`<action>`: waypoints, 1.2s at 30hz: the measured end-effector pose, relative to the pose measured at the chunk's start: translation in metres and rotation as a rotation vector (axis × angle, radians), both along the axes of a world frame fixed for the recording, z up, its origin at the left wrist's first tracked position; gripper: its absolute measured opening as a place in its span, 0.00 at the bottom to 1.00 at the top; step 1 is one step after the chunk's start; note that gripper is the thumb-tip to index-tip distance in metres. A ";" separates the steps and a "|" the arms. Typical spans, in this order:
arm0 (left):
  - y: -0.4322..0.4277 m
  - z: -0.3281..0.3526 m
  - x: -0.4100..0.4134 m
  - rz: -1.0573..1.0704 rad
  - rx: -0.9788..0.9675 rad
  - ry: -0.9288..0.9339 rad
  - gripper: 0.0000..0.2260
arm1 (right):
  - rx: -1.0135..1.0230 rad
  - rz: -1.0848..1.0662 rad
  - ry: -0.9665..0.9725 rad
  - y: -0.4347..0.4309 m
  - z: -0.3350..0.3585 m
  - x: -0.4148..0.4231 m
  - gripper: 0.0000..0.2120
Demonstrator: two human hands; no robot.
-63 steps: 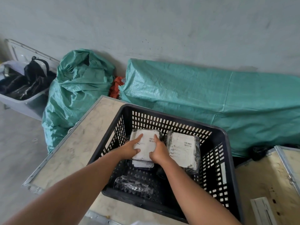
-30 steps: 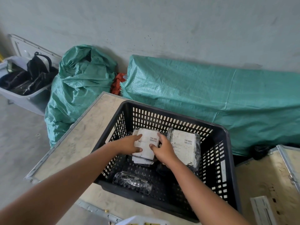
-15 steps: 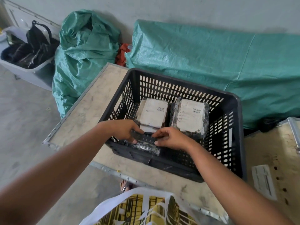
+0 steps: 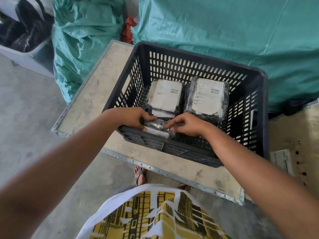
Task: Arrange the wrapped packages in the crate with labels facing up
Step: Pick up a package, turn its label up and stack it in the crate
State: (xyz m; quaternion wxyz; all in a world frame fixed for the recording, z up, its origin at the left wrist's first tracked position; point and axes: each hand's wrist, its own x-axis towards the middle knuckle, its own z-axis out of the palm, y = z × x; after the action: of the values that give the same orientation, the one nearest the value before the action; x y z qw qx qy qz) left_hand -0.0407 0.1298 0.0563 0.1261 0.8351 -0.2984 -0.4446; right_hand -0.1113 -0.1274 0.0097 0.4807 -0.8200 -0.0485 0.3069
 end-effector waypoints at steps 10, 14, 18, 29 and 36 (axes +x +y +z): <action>-0.001 -0.004 0.000 0.135 -0.051 -0.066 0.31 | -0.101 0.018 -0.156 0.010 0.002 0.008 0.13; 0.000 -0.002 0.001 0.254 -0.297 -0.114 0.24 | -0.068 -0.119 -0.217 -0.003 0.015 0.010 0.13; 0.000 0.006 -0.001 0.372 -0.473 -0.197 0.24 | 0.021 -0.270 -0.275 -0.016 0.038 0.008 0.12; -0.004 0.078 -0.007 0.461 -1.098 -0.163 0.25 | 0.378 -0.356 -0.372 -0.042 0.146 0.040 0.13; -0.007 0.070 0.030 0.628 -1.058 -0.109 0.25 | 0.360 -0.379 -0.535 -0.027 0.142 0.051 0.29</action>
State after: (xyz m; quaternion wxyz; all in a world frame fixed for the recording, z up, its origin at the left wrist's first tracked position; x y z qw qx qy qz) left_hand -0.0106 0.1232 0.1260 0.6328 0.7287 -0.2246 -0.1346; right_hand -0.0600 -0.1543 0.1516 0.6359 -0.7679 -0.0730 -0.0263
